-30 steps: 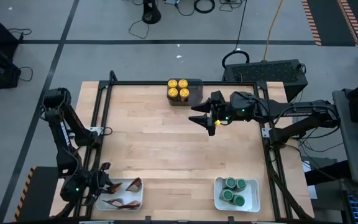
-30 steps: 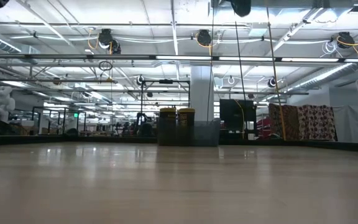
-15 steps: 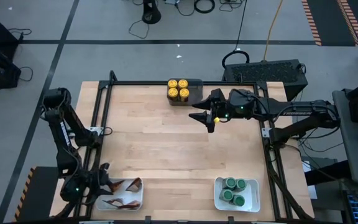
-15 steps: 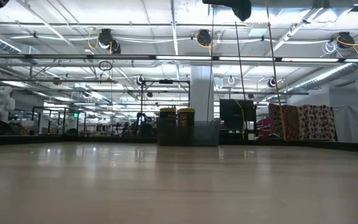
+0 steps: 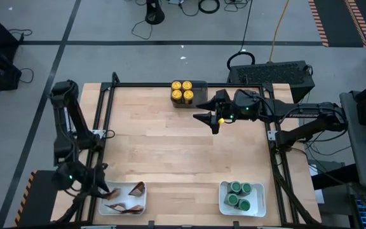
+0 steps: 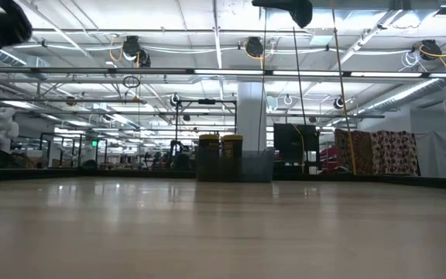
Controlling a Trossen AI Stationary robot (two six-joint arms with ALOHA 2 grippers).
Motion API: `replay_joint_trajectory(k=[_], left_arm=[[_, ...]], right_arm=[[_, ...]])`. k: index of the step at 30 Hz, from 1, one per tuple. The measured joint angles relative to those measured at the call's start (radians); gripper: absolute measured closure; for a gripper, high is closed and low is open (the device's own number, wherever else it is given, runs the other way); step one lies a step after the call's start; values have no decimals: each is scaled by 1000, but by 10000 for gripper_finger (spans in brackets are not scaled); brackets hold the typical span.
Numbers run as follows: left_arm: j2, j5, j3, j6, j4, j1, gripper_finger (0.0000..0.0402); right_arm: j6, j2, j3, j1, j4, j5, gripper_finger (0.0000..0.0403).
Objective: Sort spices by type
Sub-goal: Put the orange seasoning pack into the left white bin
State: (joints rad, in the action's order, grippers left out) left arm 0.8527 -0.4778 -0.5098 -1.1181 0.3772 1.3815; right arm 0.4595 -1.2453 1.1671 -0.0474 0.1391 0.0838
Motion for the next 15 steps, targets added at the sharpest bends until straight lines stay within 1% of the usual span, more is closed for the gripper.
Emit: replay_joint_trajectory(k=[6, 9, 11, 15], left_arm=[[-127, -2, 0, -3, 33, -1, 258], [-150, -2, -1, -52, 60, -1, 258], [-152, 0, -1, -107, 126, -1, 258], [-162, -6, -3, -143, 223, -1, 258]], right_arm=[[-17, 0, 0, 0, 0, -3, 149], [-29, 0, 0, 1, 0, -3, 149], [-35, 0, 0, 1, 0, -3, 149], [-45, 0, 0, 1, 0, -3, 149]])
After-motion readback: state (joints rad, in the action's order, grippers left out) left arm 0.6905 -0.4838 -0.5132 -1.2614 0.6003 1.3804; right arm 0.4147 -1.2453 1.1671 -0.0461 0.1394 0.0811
